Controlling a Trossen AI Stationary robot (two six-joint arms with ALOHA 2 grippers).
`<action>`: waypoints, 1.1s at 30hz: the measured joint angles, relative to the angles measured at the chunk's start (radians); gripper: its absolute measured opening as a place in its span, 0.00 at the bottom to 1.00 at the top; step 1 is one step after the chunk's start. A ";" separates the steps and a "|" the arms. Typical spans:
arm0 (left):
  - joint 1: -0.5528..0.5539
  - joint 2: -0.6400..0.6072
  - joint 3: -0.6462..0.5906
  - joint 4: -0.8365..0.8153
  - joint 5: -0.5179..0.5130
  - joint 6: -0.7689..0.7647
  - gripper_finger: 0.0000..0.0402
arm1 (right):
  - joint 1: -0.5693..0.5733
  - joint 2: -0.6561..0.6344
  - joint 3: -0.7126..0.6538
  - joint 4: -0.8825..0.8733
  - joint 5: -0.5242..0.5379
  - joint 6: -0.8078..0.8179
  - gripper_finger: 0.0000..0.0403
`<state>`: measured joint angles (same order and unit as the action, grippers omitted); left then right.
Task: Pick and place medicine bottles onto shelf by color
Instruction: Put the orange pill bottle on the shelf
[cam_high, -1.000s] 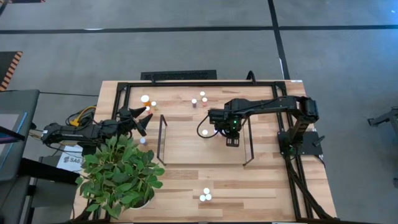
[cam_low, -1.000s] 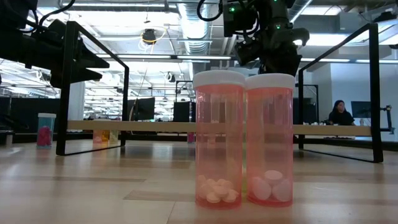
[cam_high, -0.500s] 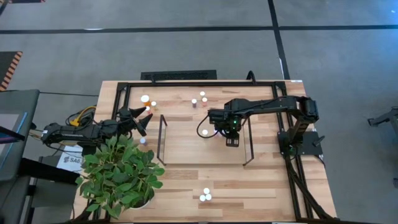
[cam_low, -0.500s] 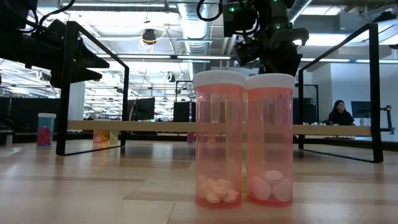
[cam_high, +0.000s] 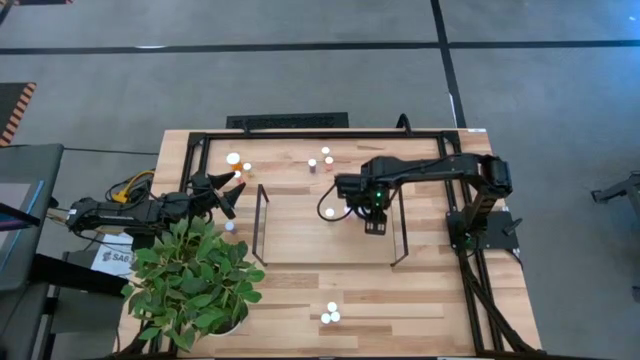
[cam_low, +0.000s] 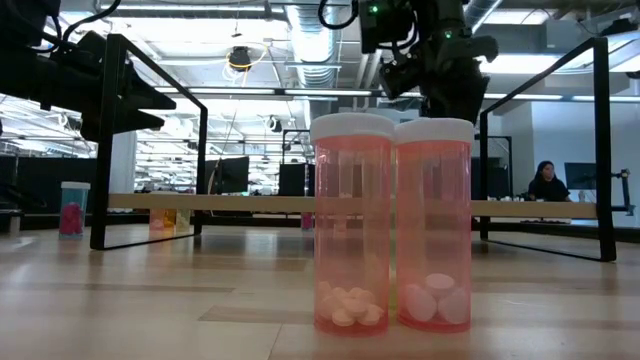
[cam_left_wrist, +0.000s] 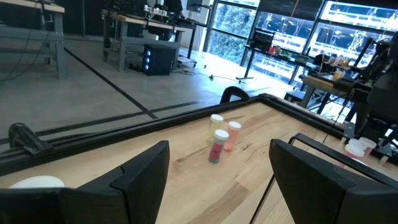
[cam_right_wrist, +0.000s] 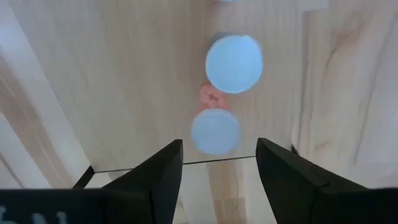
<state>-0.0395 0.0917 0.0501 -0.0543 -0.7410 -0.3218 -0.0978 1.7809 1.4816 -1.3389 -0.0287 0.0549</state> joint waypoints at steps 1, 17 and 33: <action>0.000 0.000 0.000 0.000 0.000 0.000 0.66 | 0.001 0.000 0.012 -0.009 0.004 0.001 0.56; 0.000 0.000 0.000 0.000 0.000 0.000 0.66 | -0.062 0.000 0.295 -0.160 0.033 0.274 0.55; 0.000 0.000 0.000 0.000 0.000 0.000 0.66 | -0.115 0.009 0.358 -0.137 0.030 0.671 0.54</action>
<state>-0.0395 0.0917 0.0500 -0.0542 -0.7408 -0.3218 -0.2127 1.7895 1.8391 -1.4755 0.0017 0.7259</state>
